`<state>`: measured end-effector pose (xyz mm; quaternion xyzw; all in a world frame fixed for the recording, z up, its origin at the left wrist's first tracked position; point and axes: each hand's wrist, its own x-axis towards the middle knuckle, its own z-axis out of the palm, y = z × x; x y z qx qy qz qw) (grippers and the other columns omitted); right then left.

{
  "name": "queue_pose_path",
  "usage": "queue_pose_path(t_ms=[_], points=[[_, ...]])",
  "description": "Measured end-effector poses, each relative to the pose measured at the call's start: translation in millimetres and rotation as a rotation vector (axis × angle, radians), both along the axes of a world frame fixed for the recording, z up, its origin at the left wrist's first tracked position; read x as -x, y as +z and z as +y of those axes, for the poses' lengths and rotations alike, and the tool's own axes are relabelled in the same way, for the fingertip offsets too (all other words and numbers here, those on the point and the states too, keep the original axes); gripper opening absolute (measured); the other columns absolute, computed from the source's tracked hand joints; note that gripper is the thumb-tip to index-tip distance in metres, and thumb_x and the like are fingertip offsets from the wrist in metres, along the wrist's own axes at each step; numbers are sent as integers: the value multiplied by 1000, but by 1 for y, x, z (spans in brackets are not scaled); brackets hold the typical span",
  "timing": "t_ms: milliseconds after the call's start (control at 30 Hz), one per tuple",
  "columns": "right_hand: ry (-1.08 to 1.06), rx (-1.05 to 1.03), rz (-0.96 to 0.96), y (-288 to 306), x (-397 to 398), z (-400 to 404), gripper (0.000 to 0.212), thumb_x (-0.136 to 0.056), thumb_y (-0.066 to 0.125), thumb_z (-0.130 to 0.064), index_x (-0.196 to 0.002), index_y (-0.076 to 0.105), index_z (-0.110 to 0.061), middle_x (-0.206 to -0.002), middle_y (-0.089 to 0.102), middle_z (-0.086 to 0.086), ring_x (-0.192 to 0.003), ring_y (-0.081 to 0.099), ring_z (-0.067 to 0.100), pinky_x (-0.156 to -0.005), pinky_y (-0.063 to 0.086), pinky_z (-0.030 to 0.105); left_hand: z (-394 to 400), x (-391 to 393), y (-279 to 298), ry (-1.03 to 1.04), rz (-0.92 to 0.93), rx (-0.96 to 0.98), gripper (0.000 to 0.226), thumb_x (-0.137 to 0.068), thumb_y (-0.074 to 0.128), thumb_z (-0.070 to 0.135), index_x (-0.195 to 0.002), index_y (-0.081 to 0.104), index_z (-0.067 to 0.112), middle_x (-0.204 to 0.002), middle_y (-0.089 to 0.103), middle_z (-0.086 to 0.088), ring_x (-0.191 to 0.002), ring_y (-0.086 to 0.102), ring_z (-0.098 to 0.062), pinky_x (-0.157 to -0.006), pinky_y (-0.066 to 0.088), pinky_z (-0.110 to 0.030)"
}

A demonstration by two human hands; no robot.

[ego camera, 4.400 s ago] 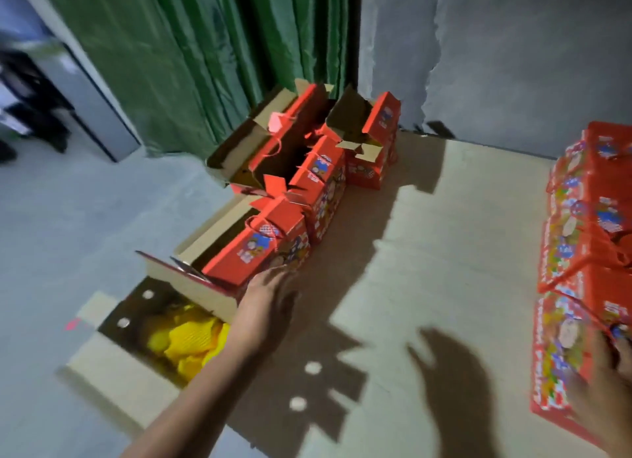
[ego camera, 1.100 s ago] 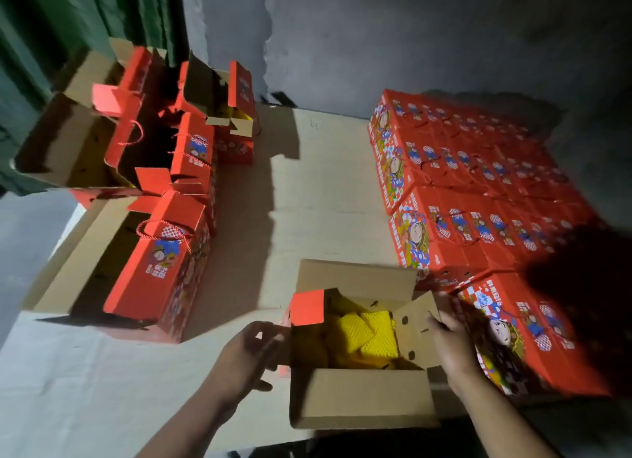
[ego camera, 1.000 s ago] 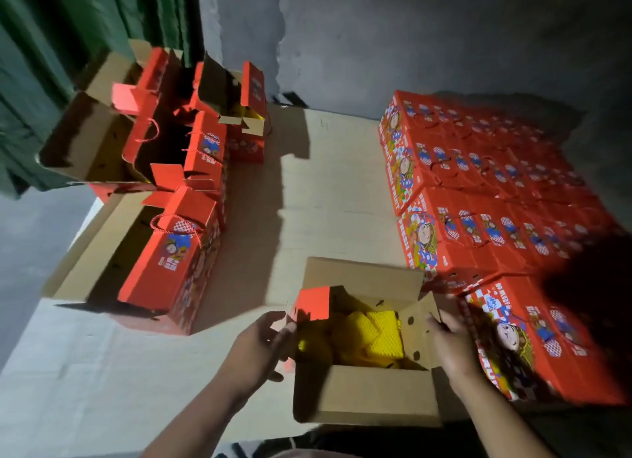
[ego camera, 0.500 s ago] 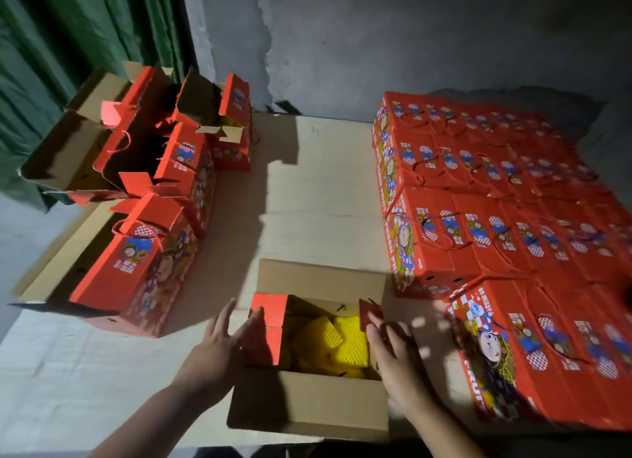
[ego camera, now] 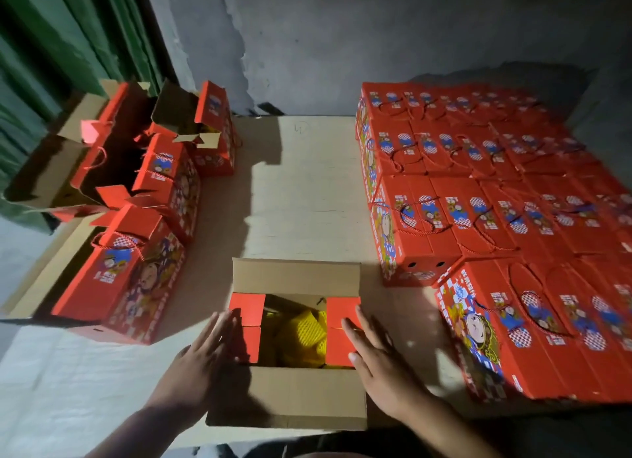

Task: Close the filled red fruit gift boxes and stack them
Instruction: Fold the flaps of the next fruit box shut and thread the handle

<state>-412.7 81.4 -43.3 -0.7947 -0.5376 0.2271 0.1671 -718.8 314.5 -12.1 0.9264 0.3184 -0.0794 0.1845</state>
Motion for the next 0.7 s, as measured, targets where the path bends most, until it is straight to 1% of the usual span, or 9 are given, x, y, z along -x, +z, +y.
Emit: queue_pose_path(t_ms=[67, 167, 233, 300, 367, 433, 500, 567, 700], points=[[63, -1, -38, 0, -6, -6, 63, -112, 37, -38, -166, 6, -44, -170, -20, -25, -159, -15, 7, -130, 10, 31, 0, -1, -3, -17, -29, 0, 70, -111, 35, 39, -164, -10, 36, -168, -25, 26, -156, -19, 0, -125, 33, -38], [148, 7, -68, 3, -14, -17, 65, -112, 41, -26, -168, 9, -35, -172, -14, -22, -160, -14, 8, -131, 8, 31, -2, 0, -3, -22, -36, 9, 81, -106, 46, 16, -163, -6, 39, -165, -25, 31, -157, -9, 1, -125, 29, -30], [179, -12, -46, 2, -17, -23, 72, -109, 42, -15, -167, 6, -37, -173, -11, -23, -160, -12, 8, -129, 6, 28, -2, 0, -2, -42, -27, -10, 87, -103, 47, 11, -161, -8, 44, -163, -29, 32, -155, -3, 2, -124, 27, -27], [226, 12, -29, 1, -21, -29, 83, -101, 42, -8, -167, 3, -37, -173, -10, -23, -160, -12, 8, -127, 4, 27, -3, 0, -3, -85, 29, -19, 88, -104, 46, 12, -159, -14, 47, -162, -30, 30, -154, -5, 1, -124, 24, -27], [261, 14, -41, -3, -24, -35, 91, -93, 45, -11, -167, 0, -38, -173, -11, -22, -160, -12, 7, -126, 2, 25, -4, 2, -7, -119, 58, -24, 92, -105, 46, 14, -157, -19, 52, -163, -31, 27, -154, -17, -2, -126, 21, -32], [281, 10, -48, -4, -26, -36, 94, -94, 55, -23, -167, -2, -38, -173, -12, -20, -160, -12, 7, -125, 0, 22, -5, 4, -7, -135, 82, -43, 100, -104, 49, 10, -156, -22, 56, -163, -34, 26, -152, -23, -5, -125, 22, -37], [296, 1, -43, -5, -28, -34, 92, -95, 59, -39, -167, 2, -36, -174, -11, -19, -160, -11, 8, -126, 0, 21, -5, 8, -5, -137, 86, -35, 106, -100, 50, 0, -156, -21, 57, -164, -33, 27, -152, -22, -8, -124, 25, -39], [298, -48, -42, -6, -29, -32, 89, -95, 56, -44, -168, 6, -36, -174, -7, -18, -161, -8, 9, -127, 3, 23, -2, 9, 0, -140, 68, -41, 112, -96, 52, -4, -157, -20, 56, -164, -32, 27, -153, -20, -9, -124, 25, -39], [283, -82, -24, -13, -28, -33, 84, -95, 53, -41, -167, 13, -31, -175, -3, -16, -162, -3, 11, -130, 15, 32, 14, 10, 9, -204, 61, -17, 108, -97, 62, 12, -157, -15, 59, -167, -21, 30, -155, -8, -2, -125, 26, -36]])
